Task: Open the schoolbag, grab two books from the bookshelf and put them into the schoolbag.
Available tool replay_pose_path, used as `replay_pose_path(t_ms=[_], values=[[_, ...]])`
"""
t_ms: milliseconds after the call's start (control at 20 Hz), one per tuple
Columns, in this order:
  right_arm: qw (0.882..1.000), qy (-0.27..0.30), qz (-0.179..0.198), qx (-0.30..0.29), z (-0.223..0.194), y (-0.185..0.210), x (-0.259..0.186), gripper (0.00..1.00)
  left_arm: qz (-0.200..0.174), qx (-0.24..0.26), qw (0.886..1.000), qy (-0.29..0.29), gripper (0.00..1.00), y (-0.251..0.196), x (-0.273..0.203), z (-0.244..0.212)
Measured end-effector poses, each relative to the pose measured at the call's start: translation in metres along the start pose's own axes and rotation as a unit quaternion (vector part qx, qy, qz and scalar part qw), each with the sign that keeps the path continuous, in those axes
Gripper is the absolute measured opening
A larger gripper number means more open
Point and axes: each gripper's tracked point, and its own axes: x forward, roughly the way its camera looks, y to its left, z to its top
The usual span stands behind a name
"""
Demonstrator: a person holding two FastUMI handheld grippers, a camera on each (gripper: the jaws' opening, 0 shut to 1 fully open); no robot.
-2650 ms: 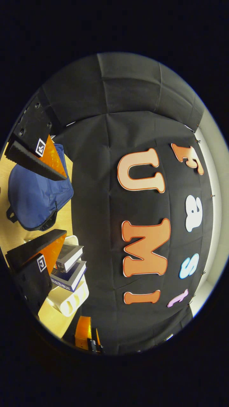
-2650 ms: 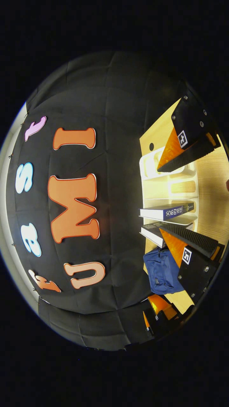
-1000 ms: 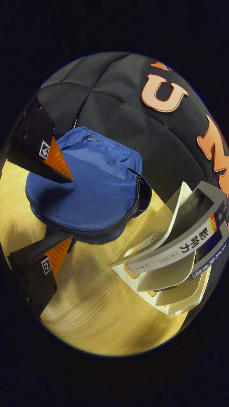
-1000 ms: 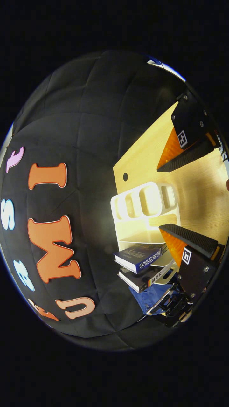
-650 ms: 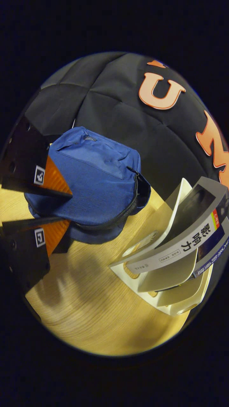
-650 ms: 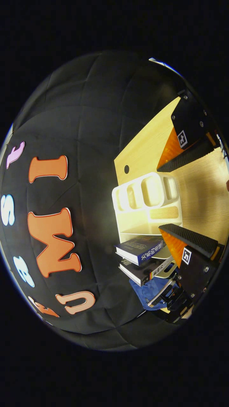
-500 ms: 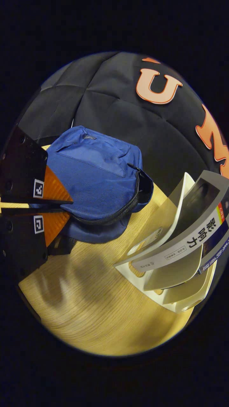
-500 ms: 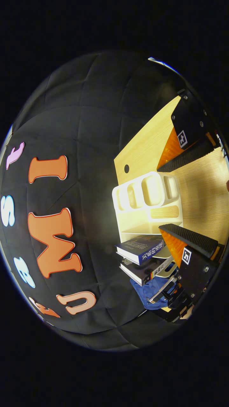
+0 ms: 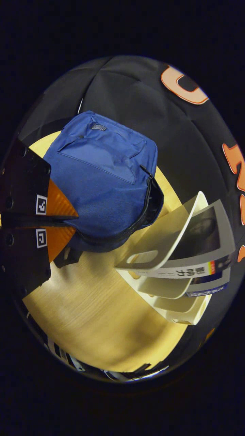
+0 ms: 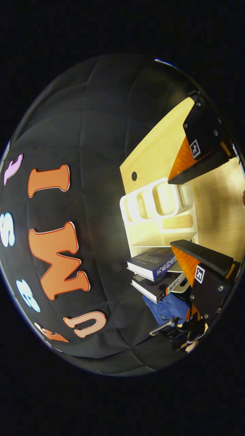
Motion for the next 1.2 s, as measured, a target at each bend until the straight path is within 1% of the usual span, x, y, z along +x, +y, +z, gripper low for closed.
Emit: replay_pose_path(t_ms=[100,200,350,500,650,750,800,850,900,1000,1200], values=[[1.0,-0.006,-0.002,0.009,0.006,0.009,-0.001,0.97,-0.038,0.001,0.999,-0.005,0.01,0.006,-0.016,0.005],[1.0,-0.009,-0.011,0.011,0.011,0.018,-0.005,0.97,-0.069,0.005,0.998,-0.006,0.01,0.018,-0.032,0.013],[1.0,-0.02,-0.019,0.001,0.02,0.039,-0.014,0.97,-0.097,0.028,0.995,-0.013,0.01,0.046,-0.053,0.026],[0.999,-0.026,-0.031,-0.015,0.022,0.06,-0.022,0.97,-0.114,0.042,0.992,-0.025,0.01,0.077,-0.071,0.039],[0.999,-0.028,-0.022,-0.001,0.02,0.087,-0.028,0.97,-0.108,0.065,0.991,-0.048,0.01,0.112,-0.085,0.055],[0.999,-0.026,-0.025,-0.001,0.019,0.097,-0.031,0.97,-0.09,0.083,0.99,-0.067,0.01,0.136,-0.089,0.067],[0.999,-0.027,-0.031,-0.007,0.02,0.1,-0.033,0.97,-0.07,0.091,0.99,-0.082,0.01,0.152,-0.09,0.076],[0.999,-0.027,-0.037,-0.013,0.022,0.103,-0.035,0.97,-0.055,0.097,0.989,-0.093,0.01,0.167,-0.087,0.083],[0.999,-0.028,-0.04,-0.017,0.024,0.108,-0.038,0.97,-0.05,0.093,0.989,-0.102,0.01,0.176,-0.089,0.084],[0.999,-0.028,-0.039,-0.023,0.032,0.118,-0.043,0.97,-0.059,0.076,0.989,-0.112,0.01,0.183,-0.087,0.085],[0.998,-0.024,-0.024,-0.049,0.068,0.147,-0.04,0.97,-0.084,0.061,0.987,-0.126,0.01,0.186,-0.08,0.078]])
